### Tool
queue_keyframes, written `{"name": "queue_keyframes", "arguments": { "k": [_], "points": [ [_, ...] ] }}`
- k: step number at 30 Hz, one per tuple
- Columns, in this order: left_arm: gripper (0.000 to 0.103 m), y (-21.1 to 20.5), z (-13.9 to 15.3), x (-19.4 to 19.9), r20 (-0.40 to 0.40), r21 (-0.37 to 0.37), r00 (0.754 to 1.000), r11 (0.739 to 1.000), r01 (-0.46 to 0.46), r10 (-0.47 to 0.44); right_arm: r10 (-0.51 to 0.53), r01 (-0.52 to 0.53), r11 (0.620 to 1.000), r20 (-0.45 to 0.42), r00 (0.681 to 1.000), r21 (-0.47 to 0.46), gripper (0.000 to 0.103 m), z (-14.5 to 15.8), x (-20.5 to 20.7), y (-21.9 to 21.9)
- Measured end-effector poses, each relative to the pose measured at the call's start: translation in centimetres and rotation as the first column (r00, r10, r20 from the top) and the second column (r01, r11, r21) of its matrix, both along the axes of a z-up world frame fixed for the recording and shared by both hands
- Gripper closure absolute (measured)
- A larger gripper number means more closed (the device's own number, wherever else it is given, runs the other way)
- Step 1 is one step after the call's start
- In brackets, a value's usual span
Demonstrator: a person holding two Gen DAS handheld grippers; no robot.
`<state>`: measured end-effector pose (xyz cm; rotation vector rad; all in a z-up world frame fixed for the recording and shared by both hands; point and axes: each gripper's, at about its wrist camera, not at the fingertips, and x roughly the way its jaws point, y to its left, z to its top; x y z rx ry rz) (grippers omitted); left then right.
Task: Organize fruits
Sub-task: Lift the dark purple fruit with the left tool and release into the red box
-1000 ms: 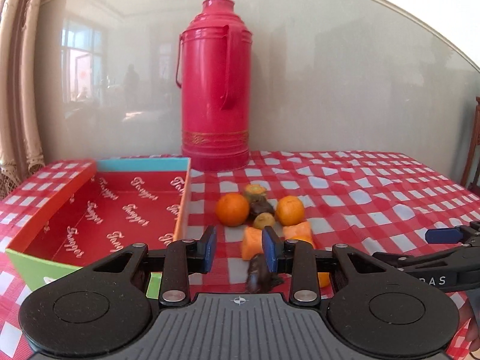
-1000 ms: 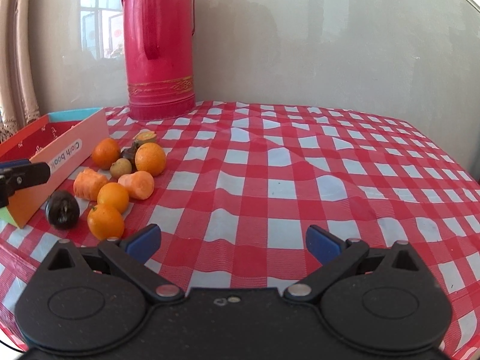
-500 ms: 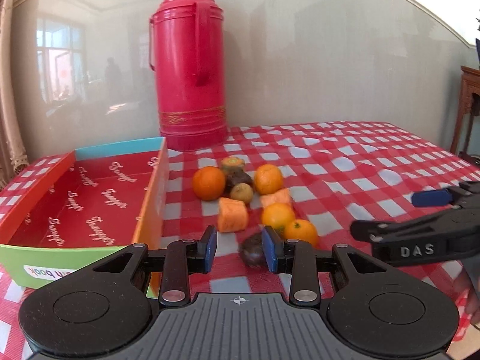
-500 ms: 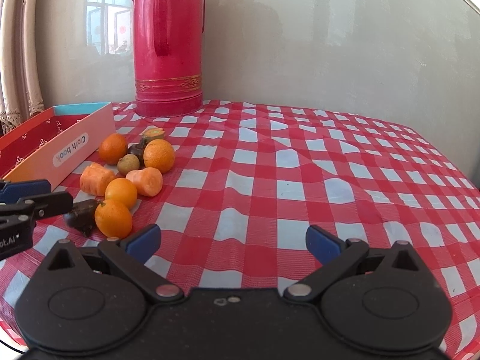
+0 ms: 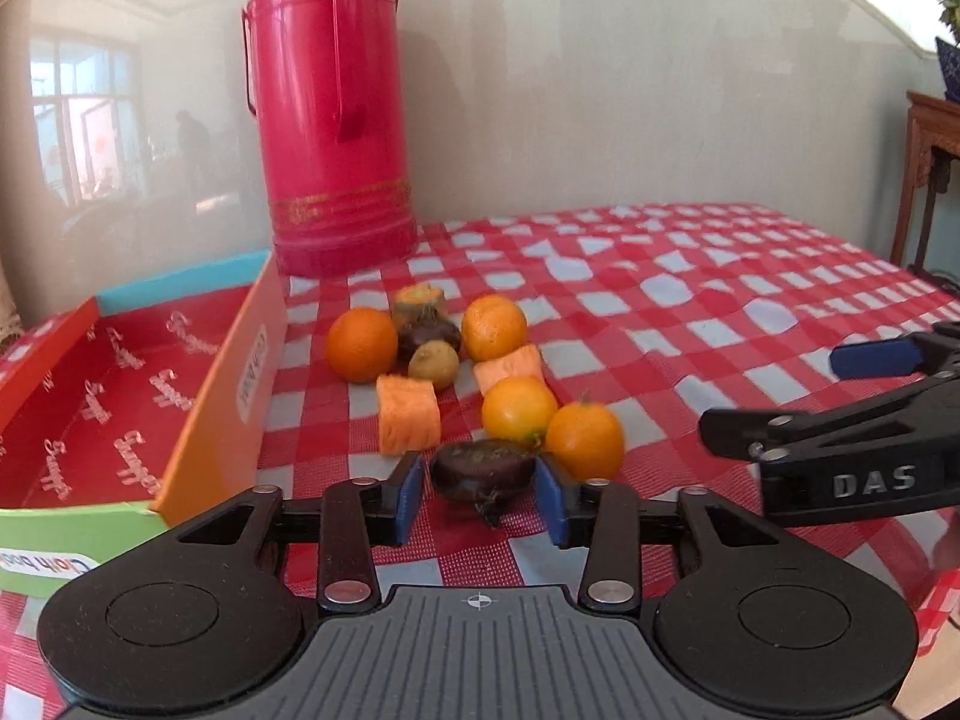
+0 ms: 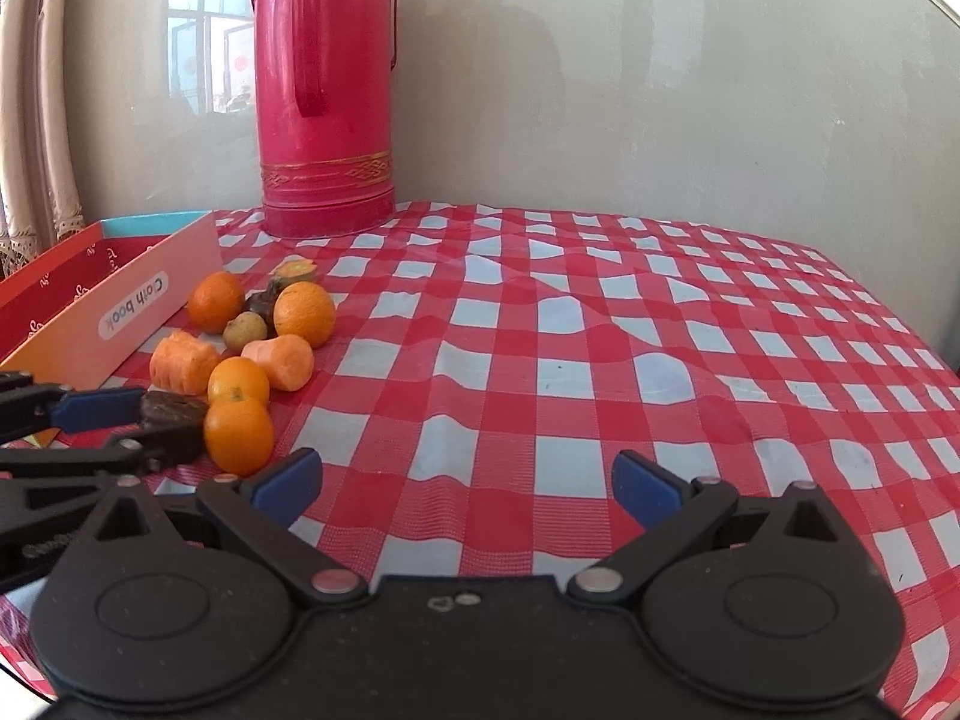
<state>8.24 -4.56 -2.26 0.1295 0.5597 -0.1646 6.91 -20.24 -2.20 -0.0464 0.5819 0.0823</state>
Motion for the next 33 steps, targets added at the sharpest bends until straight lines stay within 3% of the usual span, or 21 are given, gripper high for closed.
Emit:
{"name": "queue_keyframes", "arguments": {
  "k": [10,17,25,33],
  "points": [
    [0.064,0.1,-0.3,0.3,-0.011,-0.023,1.0,1.0,-0.007,0.007,-0.008,0.008,1.0,0.002,1.0,0.015,0.006,0.1,0.1,-0.3],
    [0.064,1.6,2.3,-1.8,0.086,-0.056,0.996,0.998,-0.031,0.035,-0.018,0.018,1.0,-0.002,1.0,0.011,0.006,0.0,0.1,-0.3],
    [0.064,6.2,5.6,-3.7,0.195,-0.065,0.969,0.988,-0.14,0.15,-0.039,0.039,0.999,-0.014,0.999,0.0,0.006,-0.1,-0.1,-0.3],
    [0.064,12.2,5.5,-3.8,0.182,-0.101,0.936,0.952,-0.288,0.303,-0.014,0.014,1.0,-0.017,1.0,-0.026,0.006,-0.4,-0.2,1.0]
  ]
}}
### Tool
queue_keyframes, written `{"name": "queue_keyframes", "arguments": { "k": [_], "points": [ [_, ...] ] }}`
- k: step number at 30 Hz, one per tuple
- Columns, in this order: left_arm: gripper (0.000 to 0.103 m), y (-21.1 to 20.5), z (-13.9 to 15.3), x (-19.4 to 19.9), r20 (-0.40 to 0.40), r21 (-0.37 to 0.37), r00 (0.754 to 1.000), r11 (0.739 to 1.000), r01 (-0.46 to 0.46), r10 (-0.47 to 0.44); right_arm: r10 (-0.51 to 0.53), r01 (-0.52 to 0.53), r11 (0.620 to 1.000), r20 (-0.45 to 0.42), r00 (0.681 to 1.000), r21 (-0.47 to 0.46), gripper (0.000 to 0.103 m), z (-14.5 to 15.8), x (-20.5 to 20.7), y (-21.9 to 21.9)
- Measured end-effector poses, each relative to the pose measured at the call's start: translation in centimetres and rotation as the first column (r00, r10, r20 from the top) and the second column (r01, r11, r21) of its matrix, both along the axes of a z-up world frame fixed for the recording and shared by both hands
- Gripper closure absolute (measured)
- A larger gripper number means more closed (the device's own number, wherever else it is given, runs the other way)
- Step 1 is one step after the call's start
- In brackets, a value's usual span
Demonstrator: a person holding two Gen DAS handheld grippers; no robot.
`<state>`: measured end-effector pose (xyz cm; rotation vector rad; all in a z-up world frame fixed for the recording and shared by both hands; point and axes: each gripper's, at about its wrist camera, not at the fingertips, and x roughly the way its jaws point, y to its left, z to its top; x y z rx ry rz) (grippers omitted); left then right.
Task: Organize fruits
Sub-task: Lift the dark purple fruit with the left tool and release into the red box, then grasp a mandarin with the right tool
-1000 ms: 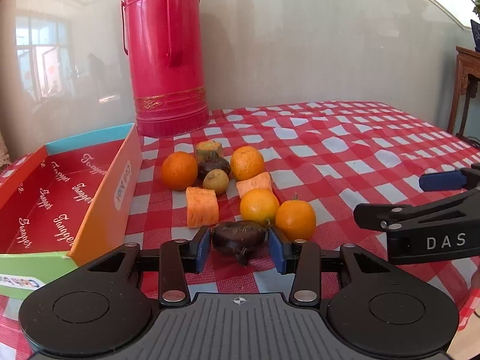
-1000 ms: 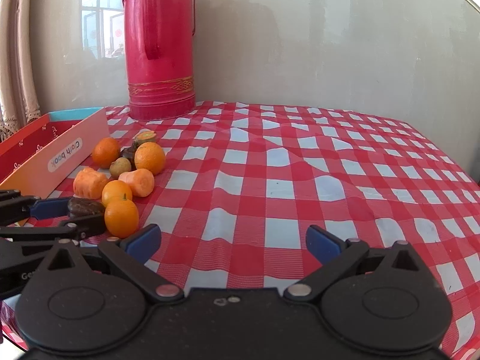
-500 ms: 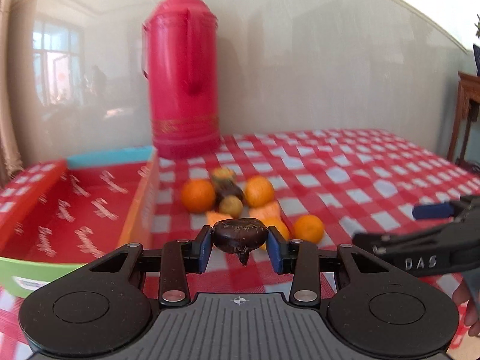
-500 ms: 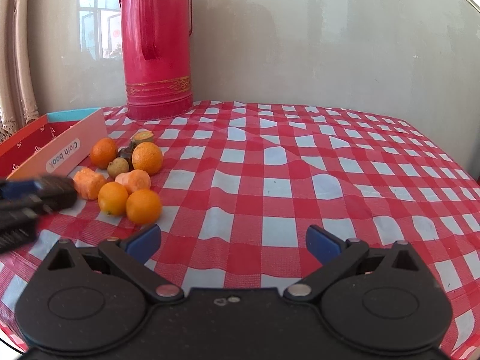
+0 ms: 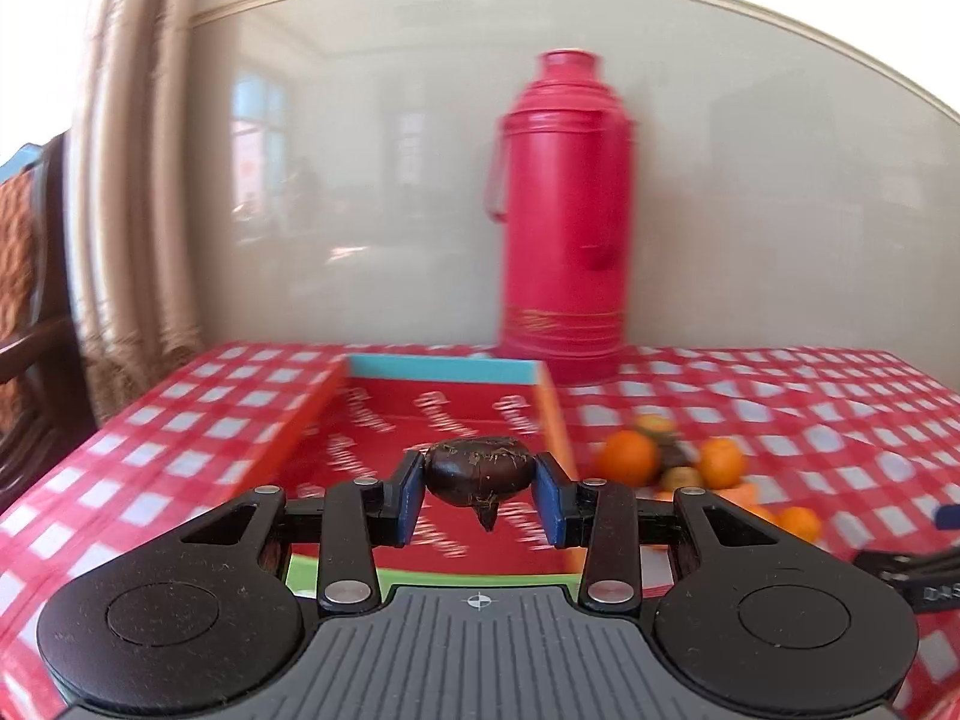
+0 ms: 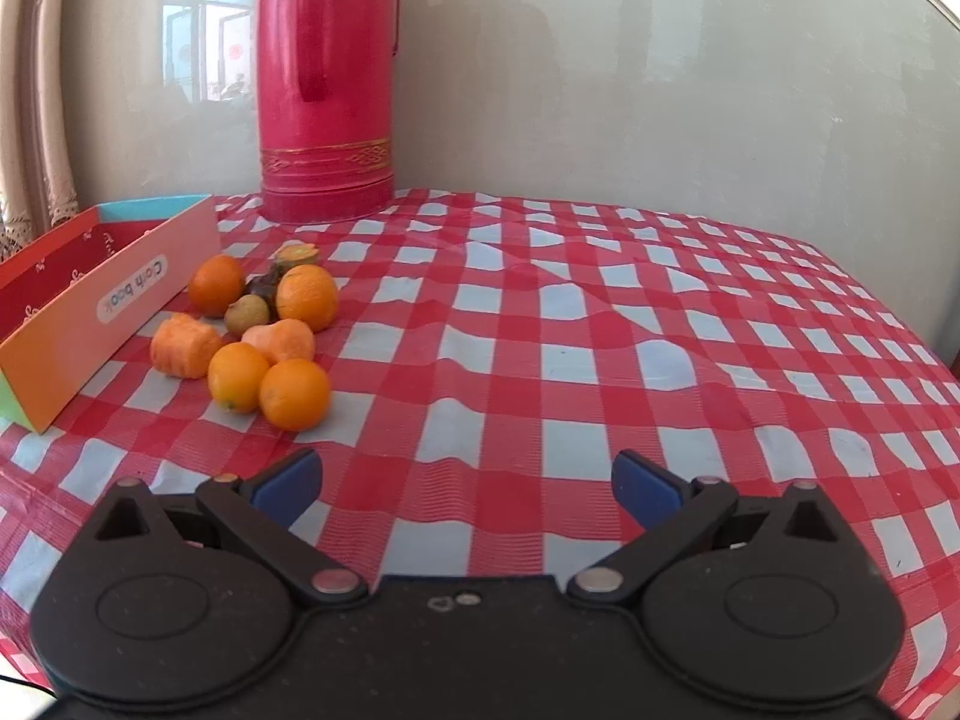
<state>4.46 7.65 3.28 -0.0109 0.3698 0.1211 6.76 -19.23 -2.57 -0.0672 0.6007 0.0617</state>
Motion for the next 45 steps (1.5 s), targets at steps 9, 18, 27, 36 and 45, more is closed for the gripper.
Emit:
{"name": "queue_keyframes", "arguments": {
  "k": [9,18,27,36,45],
  "points": [
    [0.058,1.9,-0.8,0.2,0.004,-0.011,0.998,0.998,-0.055,0.055,0.023,-0.023,1.0,0.0,1.0,0.001,0.006,0.0,0.1,0.8],
    [0.0,1.5,0.4,-2.1,0.073,-0.071,0.994,0.994,-0.081,0.087,0.096,-0.101,0.994,0.091,0.991,0.047,0.006,1.0,-1.1,1.3],
    [0.0,2.5,-0.1,-2.5,0.035,-0.158,0.992,0.981,-0.115,0.122,0.138,-0.142,0.989,0.104,0.985,0.03,0.006,0.9,-1.1,2.5],
    [0.0,5.0,-0.6,-3.1,0.019,-0.118,0.982,0.976,-0.182,0.185,0.122,-0.128,0.988,0.076,0.99,0.082,0.027,0.6,0.5,3.2],
    [0.0,8.0,-1.8,-3.5,-0.037,-0.076,0.97,0.968,-0.241,0.239,0.132,-0.133,0.989,0.015,0.991,0.067,0.064,-0.5,1.9,5.1]
  ]
}}
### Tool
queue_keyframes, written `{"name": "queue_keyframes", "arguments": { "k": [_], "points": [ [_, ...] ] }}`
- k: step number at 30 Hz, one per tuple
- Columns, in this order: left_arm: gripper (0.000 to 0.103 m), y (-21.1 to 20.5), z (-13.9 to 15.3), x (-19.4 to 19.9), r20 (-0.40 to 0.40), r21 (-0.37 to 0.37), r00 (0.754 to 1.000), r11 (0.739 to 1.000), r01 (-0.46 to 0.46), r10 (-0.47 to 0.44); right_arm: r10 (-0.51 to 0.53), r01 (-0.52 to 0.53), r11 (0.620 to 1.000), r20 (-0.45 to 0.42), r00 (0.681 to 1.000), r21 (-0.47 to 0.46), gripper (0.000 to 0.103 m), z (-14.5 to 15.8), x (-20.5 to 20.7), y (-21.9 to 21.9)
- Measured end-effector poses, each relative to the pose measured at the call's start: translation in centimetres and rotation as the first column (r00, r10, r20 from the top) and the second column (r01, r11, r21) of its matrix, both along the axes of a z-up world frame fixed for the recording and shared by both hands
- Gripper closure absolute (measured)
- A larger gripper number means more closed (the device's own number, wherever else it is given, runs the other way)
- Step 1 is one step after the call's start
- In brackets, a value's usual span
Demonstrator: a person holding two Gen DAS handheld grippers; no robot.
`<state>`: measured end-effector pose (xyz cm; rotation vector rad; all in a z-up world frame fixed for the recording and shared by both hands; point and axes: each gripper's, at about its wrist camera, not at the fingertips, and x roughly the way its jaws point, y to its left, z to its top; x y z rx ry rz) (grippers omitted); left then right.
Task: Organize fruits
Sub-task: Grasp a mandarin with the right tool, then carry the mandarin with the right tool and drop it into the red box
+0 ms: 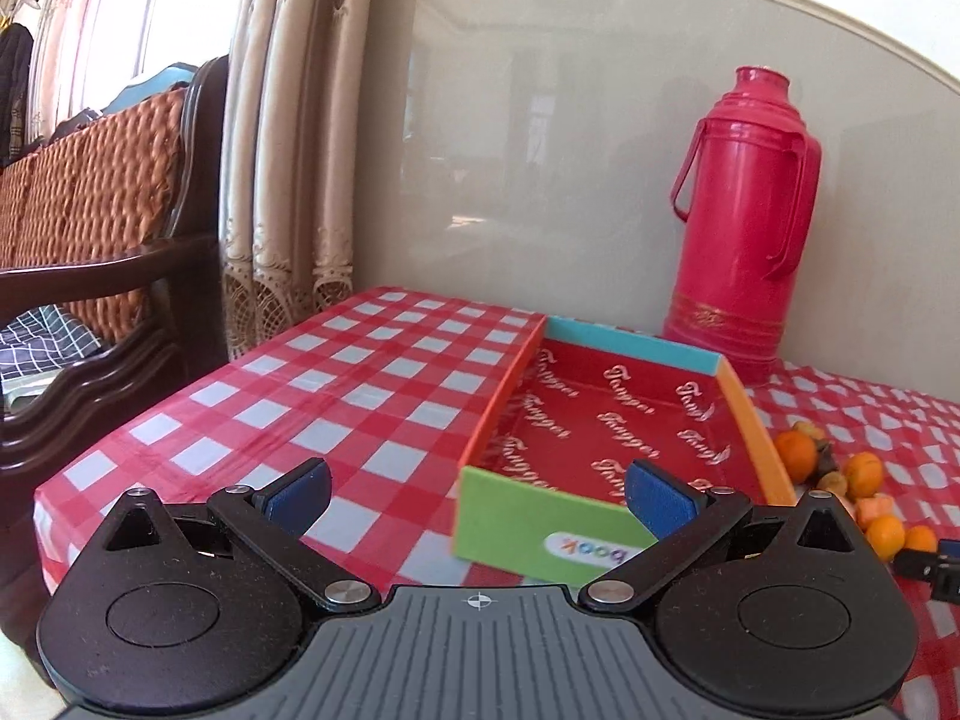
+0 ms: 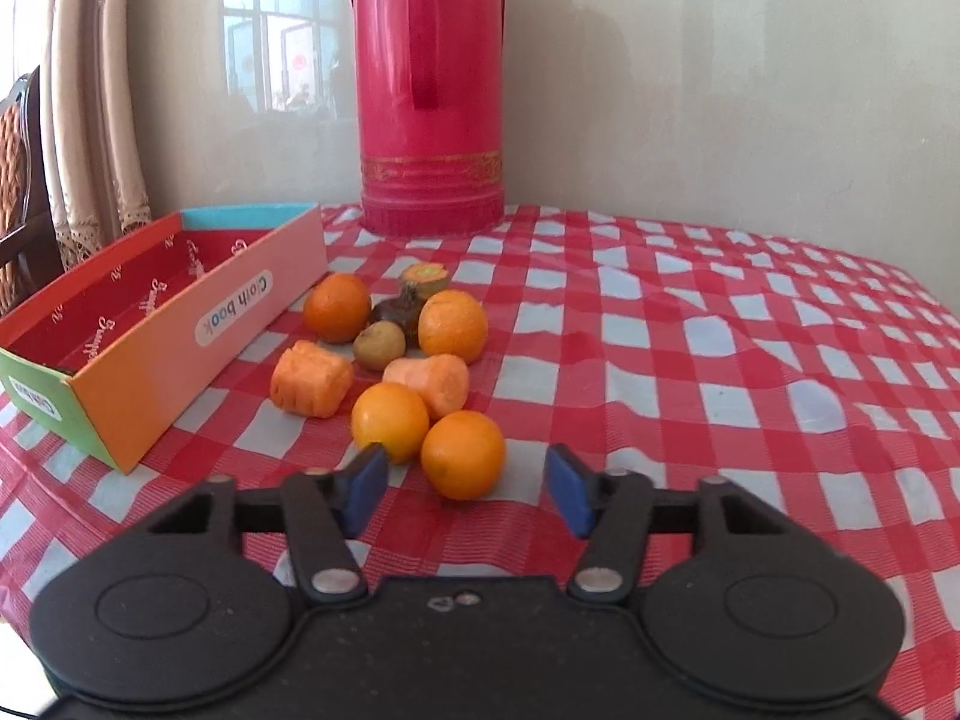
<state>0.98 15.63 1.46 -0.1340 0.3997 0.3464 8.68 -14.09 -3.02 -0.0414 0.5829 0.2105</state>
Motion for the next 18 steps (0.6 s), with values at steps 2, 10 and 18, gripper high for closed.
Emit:
{"name": "queue_keyframes", "arguments": {
  "k": [2,10,18],
  "points": [
    [0.0,0.5,-0.2,-0.2,-0.004,0.005,1.0,1.0,-0.009,0.009,-0.011,0.01,1.0,-0.013,1.0,-0.01,0.081,-0.2,0.2,0.3],
    [0.0,3.1,-0.7,-1.4,-0.011,-0.001,0.999,0.999,-0.054,0.054,0.005,-0.006,1.0,0.073,0.997,0.011,0.081,1.1,-1.0,1.8],
    [0.0,5.3,-1.3,-2.7,-0.038,0.017,0.996,0.996,-0.083,0.084,0.132,-0.149,0.985,0.175,0.976,0.086,0.081,4.0,-2.6,7.2]
  ]
}}
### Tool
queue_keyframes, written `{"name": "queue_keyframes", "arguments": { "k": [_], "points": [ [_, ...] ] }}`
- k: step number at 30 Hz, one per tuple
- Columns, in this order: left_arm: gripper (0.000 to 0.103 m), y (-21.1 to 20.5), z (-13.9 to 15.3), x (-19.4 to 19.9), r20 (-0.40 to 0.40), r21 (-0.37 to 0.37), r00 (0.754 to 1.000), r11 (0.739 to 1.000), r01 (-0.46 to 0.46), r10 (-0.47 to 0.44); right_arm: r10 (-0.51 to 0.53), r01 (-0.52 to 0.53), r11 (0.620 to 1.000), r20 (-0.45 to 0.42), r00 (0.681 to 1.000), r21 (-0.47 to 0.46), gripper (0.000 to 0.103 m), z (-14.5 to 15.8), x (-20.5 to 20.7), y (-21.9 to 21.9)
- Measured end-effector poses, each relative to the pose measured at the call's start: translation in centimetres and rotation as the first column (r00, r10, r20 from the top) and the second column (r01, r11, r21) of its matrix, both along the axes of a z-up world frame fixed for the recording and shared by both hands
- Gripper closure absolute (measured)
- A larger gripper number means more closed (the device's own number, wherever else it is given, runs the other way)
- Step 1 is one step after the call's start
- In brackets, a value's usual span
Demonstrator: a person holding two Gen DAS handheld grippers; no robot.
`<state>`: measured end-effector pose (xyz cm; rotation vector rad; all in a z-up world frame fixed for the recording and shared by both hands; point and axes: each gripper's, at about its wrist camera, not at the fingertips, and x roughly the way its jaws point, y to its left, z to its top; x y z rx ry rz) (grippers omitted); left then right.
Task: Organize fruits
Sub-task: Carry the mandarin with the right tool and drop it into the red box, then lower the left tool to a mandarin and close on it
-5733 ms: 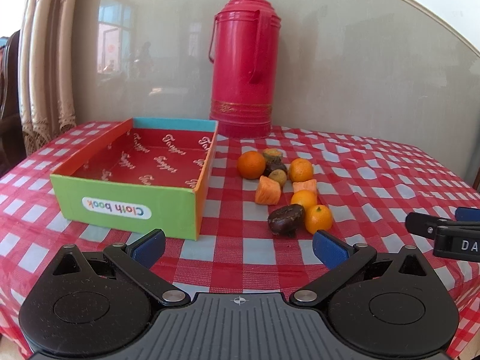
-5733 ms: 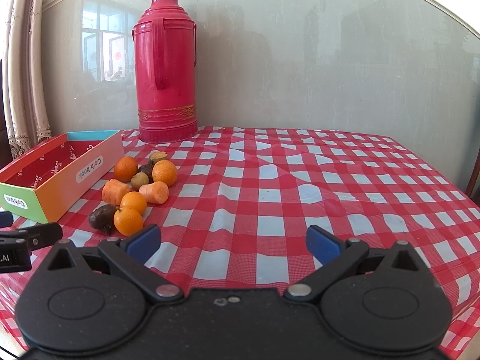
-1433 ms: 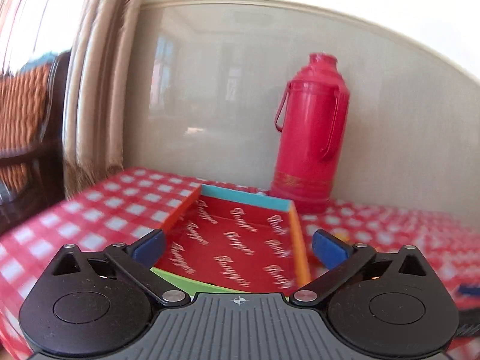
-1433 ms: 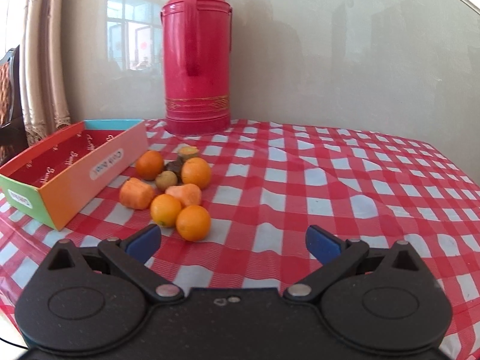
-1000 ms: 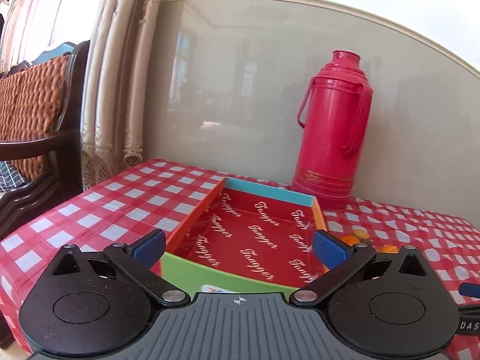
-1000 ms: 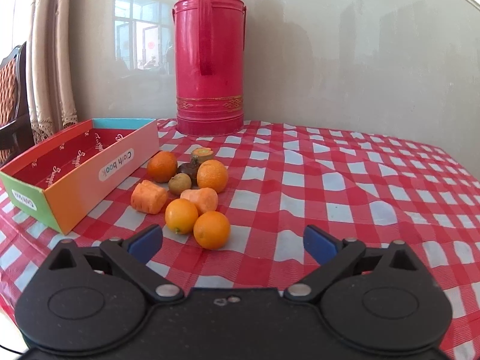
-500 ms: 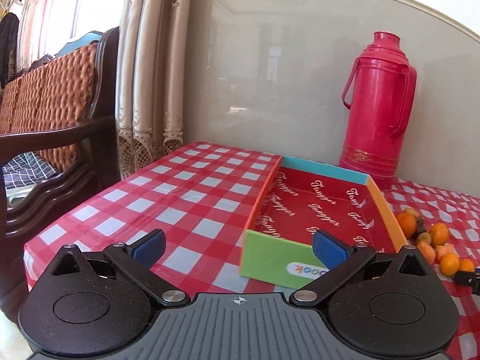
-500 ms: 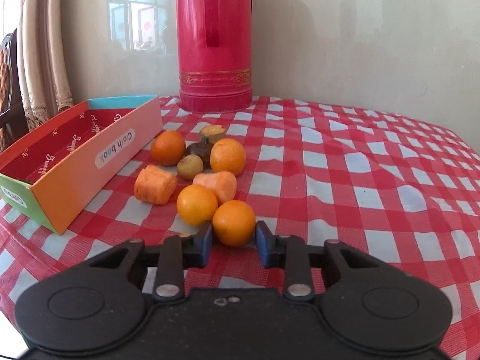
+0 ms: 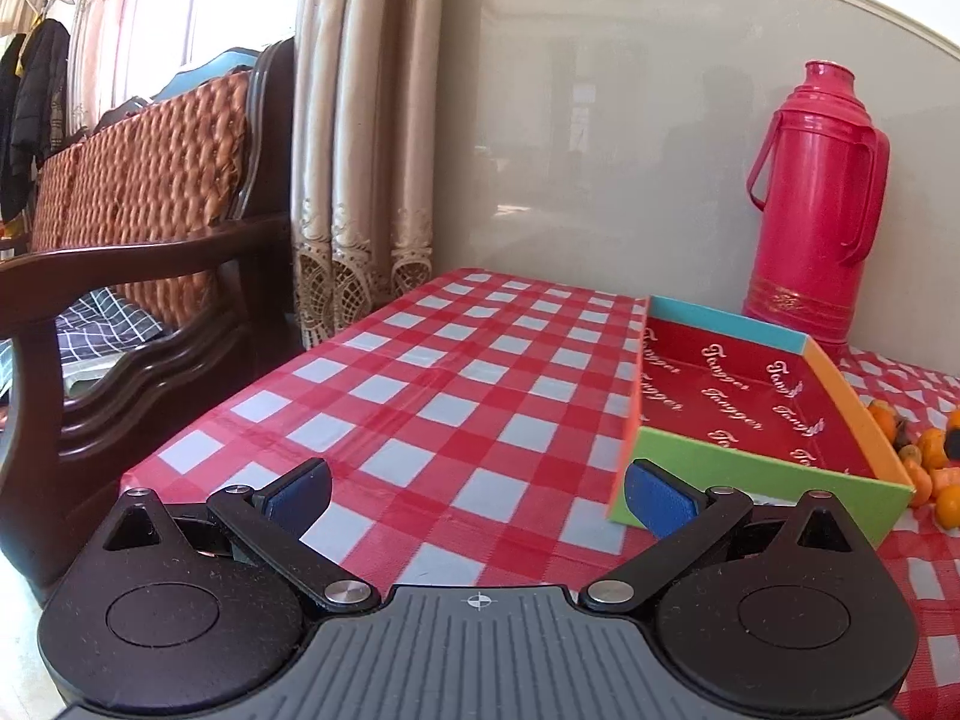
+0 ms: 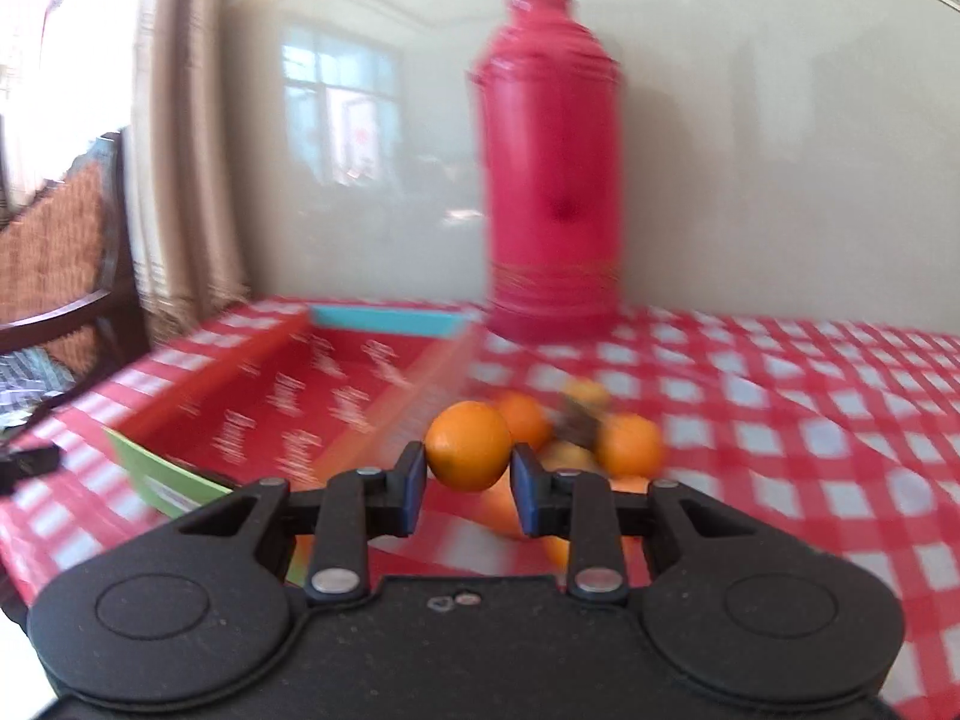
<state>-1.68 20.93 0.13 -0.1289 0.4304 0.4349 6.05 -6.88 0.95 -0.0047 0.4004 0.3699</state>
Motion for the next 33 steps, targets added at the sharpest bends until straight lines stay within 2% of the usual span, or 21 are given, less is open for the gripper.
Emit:
{"name": "queue_keyframes", "arguments": {
  "k": [4,9,11,12,13,15,18,21,25,33],
  "points": [
    [0.0,1.0,-0.3,-0.6,-0.016,0.001,1.0,1.0,-0.018,0.018,0.074,-0.074,0.997,0.006,0.997,0.001,0.081,0.5,0.3,3.7],
    [0.0,1.5,-0.4,-1.0,-0.022,0.003,0.999,1.0,-0.025,0.025,0.109,-0.109,0.994,-0.008,0.994,0.009,0.079,0.7,1.2,6.3],
    [0.0,1.5,-0.3,-1.0,-0.02,-0.001,1.0,1.0,-0.024,0.024,0.083,-0.083,0.997,-0.009,0.997,0.002,0.062,0.4,1.5,6.7],
    [0.0,1.4,-0.3,-0.9,-0.018,-0.003,1.0,1.0,-0.021,0.021,0.064,-0.065,0.998,0.009,0.998,0.02,0.035,0.4,1.2,6.3],
    [0.0,1.3,-0.2,-0.9,-0.015,-0.004,1.0,1.0,-0.016,0.016,0.049,-0.051,0.998,0.034,0.998,0.041,0.016,0.5,0.8,5.6],
    [0.0,0.7,-0.1,-0.7,-0.007,-0.004,1.0,1.0,-0.004,0.004,0.002,-0.007,0.998,0.085,0.996,0.064,0.014,0.8,-0.1,4.0],
    [0.0,-0.5,0.2,-0.2,0.002,-0.001,1.0,1.0,0.03,-0.03,-0.079,0.07,0.994,0.108,0.991,0.082,0.012,0.9,-0.2,1.2],
    [0.0,-2.3,0.5,0.4,0.018,0.003,0.997,0.997,0.075,-0.075,-0.159,0.148,0.983,0.102,0.982,0.111,0.011,0.7,-0.1,-2.2],
    [0.0,-5.0,1.0,1.3,0.043,0.012,0.992,0.993,0.118,-0.118,-0.244,0.235,0.967,0.083,0.966,0.1,0.009,0.0,0.2,-6.2],
    [0.0,-10.7,1.5,2.5,0.104,0.059,0.98,0.985,0.163,-0.168,-0.296,0.292,0.954,0.063,0.953,0.062,0.009,-0.7,-0.3,-10.8]
  ]
}}
